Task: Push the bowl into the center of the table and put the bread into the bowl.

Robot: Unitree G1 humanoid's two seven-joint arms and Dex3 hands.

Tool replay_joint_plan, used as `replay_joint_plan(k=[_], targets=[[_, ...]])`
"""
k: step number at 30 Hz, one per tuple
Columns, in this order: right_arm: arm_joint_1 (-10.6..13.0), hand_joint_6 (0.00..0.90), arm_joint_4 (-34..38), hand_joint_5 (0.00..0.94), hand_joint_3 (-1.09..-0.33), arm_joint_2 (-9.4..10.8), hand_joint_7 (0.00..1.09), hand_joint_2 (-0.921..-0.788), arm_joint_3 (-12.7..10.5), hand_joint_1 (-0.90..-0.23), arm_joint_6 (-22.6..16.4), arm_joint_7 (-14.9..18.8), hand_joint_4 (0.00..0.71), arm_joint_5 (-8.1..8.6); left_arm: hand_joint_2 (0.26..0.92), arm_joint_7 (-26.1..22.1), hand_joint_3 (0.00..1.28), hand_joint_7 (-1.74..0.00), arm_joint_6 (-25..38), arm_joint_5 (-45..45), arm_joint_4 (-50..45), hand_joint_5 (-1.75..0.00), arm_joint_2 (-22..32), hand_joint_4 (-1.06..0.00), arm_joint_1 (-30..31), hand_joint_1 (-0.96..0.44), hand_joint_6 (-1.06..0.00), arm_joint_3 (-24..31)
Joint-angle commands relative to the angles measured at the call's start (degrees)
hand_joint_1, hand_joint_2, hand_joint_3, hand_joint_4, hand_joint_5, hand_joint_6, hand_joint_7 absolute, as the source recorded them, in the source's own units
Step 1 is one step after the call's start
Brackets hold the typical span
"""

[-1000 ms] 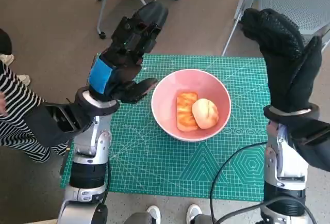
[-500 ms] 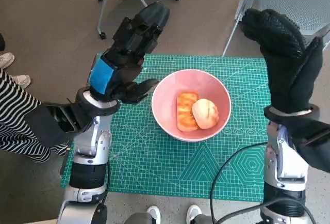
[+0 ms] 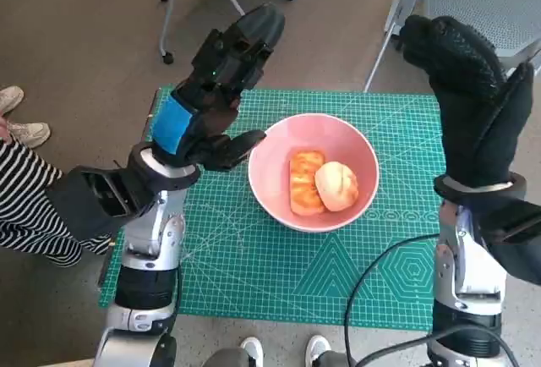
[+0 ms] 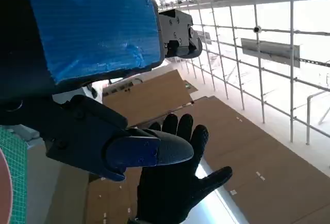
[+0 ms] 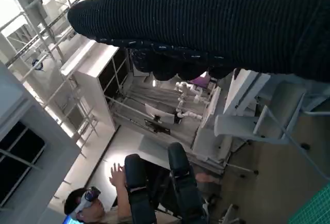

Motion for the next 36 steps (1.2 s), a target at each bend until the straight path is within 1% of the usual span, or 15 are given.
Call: replay_joint_plan(k=[1, 5, 12, 28, 36], targets=[[1.63, 0.108, -0.24, 0.004, -0.674, -0.05, 0.57, -0.921, -0.25, -0.707, 1.24, -0.47, 0.220, -0.46, 0.920, 0.31, 0.40, -0.42, 0.39, 0.08, -1.22, -0.02, -0.10, -0.02, -0.18, -0.60, 0.00, -0.47], [1.85, 0.109, -0.53, 0.004, -0.671, -0.03, 0.57, -0.921, -0.33, -0.707, 1.36, -0.33, 0.220, -0.28, 0.915, 0.38, 0.41, -0.40, 0.53, 0.21, -1.72, -0.02, -0.16, -0.02, 0.03, -0.60, 0.00, -0.81], [2.21, 0.110, -0.84, 0.003, -0.669, -0.05, 0.57, -0.921, -0.39, -0.708, 1.44, -0.36, 0.219, -0.49, 0.906, 0.46, 0.43, -0.36, 0.95, 0.39, -2.38, -0.02, 0.05, -0.01, 0.25, -0.60, 0.00, -0.94], [2.48, 0.110, -1.00, 0.003, -0.662, 0.01, 0.56, -0.921, -0.64, -0.701, 1.55, -0.20, 0.220, -0.11, 0.892, 0.67, 0.47, -0.37, 2.69, 0.40, -3.79, -0.03, 0.29, -0.01, 0.79, -0.63, 0.00, -1.23], [2.83, 0.111, -1.54, 0.002, -0.659, 0.13, 0.56, -0.921, -0.53, -0.698, 1.63, -0.45, 0.220, -0.33, 0.886, 0.70, 0.48, -0.37, 3.36, -0.03, -4.53, -0.03, 0.17, 0.00, 1.23, -0.63, 0.00, -1.26]])
